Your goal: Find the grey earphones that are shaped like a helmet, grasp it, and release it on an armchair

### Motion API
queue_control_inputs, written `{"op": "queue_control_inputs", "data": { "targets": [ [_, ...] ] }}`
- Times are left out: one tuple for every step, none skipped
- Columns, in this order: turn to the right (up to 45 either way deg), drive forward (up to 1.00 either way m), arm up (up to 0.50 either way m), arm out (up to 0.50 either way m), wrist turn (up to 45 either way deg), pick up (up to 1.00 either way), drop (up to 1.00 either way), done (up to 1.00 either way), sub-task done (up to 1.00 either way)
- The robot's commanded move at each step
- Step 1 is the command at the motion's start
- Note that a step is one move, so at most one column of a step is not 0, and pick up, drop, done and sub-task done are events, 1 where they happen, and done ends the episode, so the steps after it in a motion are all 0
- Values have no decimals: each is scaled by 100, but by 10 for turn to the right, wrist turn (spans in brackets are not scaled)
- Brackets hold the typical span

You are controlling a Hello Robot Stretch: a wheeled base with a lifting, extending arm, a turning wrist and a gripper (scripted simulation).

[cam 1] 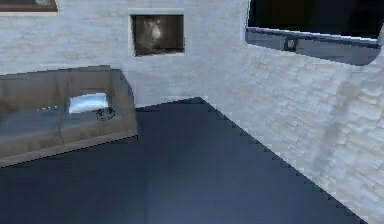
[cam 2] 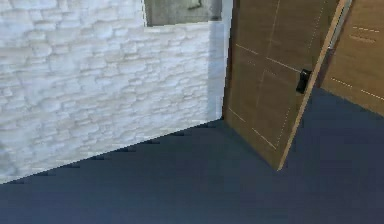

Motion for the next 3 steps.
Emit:
{"op": "queue_control_inputs", "data": {
  "targets": [
    [-240, 0, 0, 0, 0, 0, 0, 0, 0],
    [0, 85, 0, 0, 0, 0, 0, 0, 0],
    [-240, 0, 0, 0, 0, 0, 0, 0, 0]
  ]
}}
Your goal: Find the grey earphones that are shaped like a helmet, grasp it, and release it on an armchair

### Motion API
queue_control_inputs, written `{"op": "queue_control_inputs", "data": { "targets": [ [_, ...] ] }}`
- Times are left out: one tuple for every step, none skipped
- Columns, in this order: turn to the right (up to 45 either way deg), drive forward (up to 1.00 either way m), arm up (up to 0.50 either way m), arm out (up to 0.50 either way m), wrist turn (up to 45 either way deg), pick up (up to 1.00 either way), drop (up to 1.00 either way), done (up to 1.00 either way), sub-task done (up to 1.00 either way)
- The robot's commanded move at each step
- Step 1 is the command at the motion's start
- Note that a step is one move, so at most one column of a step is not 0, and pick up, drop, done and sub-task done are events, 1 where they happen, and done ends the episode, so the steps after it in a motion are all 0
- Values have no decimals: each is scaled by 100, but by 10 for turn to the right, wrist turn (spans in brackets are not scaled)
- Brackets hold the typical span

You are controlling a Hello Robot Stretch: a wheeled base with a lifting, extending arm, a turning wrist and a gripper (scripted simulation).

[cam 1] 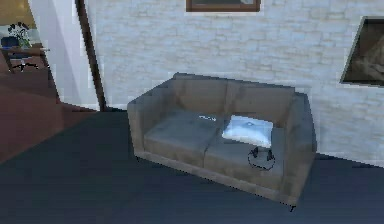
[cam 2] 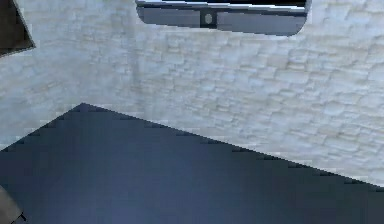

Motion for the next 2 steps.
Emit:
{"op": "queue_control_inputs", "data": {
  "targets": [
    [0, 55, 0, 0, 0, 0, 0, 0, 0],
    [-450, 0, 0, 0, 0, 0, 0, 0, 0]
  ]
}}
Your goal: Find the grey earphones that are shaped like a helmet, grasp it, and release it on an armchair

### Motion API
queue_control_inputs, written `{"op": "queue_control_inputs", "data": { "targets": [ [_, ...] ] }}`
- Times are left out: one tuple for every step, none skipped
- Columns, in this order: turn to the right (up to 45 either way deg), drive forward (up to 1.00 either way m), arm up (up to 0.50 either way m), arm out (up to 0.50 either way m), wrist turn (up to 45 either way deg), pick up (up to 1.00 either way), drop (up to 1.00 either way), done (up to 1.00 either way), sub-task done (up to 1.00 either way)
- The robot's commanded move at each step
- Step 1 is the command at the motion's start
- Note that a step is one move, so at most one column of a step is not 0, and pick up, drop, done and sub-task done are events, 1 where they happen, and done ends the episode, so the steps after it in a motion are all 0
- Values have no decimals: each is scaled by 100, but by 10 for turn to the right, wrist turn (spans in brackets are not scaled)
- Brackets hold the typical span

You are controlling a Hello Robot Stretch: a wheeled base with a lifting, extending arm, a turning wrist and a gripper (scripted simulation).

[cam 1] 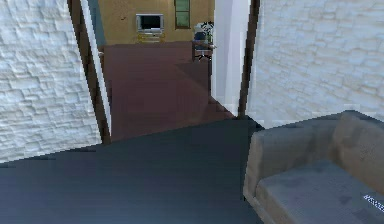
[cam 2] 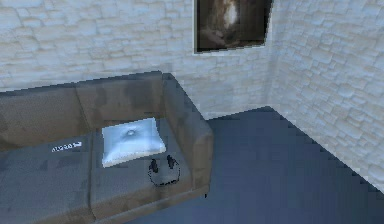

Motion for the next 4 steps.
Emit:
{"op": "queue_control_inputs", "data": {
  "targets": [
    [0, 0, 50, 0, 0, 0, 0, 0, 0],
    [0, 0, 2, 0, 0, 0, 0, 0, 0],
    [0, 0, 0, 50, 0, 0, 0, 0, 0],
    [0, 0, 0, 0, 450, 0, 0, 0, 0]
  ]
}}
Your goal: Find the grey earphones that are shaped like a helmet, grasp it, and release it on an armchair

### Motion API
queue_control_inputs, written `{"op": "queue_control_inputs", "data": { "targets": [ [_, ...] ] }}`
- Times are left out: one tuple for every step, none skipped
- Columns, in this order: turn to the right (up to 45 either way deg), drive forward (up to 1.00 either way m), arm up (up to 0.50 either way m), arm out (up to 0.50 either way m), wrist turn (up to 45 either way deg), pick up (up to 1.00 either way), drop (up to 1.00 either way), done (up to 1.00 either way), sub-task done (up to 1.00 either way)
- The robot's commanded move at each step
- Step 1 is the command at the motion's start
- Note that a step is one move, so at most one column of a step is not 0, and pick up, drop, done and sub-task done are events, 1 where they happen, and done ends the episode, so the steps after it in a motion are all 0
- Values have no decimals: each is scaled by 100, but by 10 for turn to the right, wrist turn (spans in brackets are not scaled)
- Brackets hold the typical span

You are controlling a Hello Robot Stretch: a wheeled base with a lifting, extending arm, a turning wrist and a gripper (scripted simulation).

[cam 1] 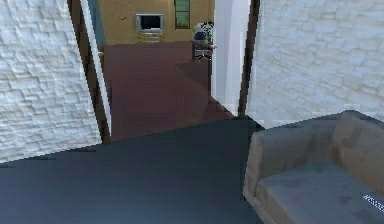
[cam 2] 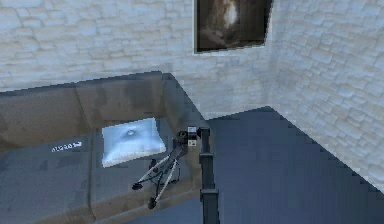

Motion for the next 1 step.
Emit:
{"op": "queue_control_inputs", "data": {
  "targets": [
    [0, 0, 0, 0, 450, 0, 0, 0, 0]
  ]
}}
